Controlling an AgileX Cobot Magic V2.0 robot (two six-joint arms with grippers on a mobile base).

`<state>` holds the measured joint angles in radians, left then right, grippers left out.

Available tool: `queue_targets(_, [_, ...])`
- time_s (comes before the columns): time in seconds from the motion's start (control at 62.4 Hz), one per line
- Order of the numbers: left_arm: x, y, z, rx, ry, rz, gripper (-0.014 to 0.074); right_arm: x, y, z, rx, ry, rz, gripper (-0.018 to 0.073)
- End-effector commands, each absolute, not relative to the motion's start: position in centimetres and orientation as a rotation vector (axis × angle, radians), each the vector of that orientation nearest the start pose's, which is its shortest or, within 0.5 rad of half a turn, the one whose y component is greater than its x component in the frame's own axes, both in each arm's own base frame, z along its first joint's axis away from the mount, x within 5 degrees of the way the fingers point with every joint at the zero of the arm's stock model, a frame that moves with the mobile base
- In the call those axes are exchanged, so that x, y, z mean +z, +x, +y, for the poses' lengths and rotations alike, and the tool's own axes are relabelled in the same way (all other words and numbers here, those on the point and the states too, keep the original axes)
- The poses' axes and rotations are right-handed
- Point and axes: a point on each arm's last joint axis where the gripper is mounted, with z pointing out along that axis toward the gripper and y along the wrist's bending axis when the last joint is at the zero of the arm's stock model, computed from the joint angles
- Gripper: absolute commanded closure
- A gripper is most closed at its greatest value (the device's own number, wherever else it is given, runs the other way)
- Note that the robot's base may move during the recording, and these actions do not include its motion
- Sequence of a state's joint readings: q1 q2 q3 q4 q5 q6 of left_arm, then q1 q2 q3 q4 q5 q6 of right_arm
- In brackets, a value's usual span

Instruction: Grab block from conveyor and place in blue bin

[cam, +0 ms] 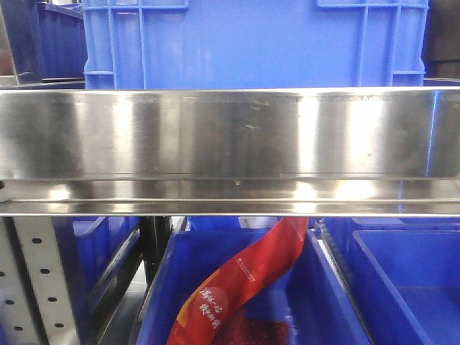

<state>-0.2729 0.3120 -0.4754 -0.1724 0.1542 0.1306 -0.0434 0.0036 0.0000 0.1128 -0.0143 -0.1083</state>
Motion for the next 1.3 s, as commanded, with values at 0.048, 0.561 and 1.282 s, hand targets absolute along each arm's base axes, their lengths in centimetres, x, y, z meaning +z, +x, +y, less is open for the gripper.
queue_targets(0.048, [34.00,6.65,-2.07,-0.273,0.185,1.446,0.0707,21.52,5.59,-0.28,-0.042,0.035,1.461,0.0721])
queue_targets(0.561, [34.00,6.65,-2.07,-0.273,0.185,1.446,0.0707,21.39,5.60,-0.27,-0.019,0.054,1.475,0.0721])
queue_targets(1.282, [34.00,6.65,-2.07,-0.273,0.185,1.446,0.0707,21.39,5.60,-0.27,-0.019,0.054,1.475,0.0721])
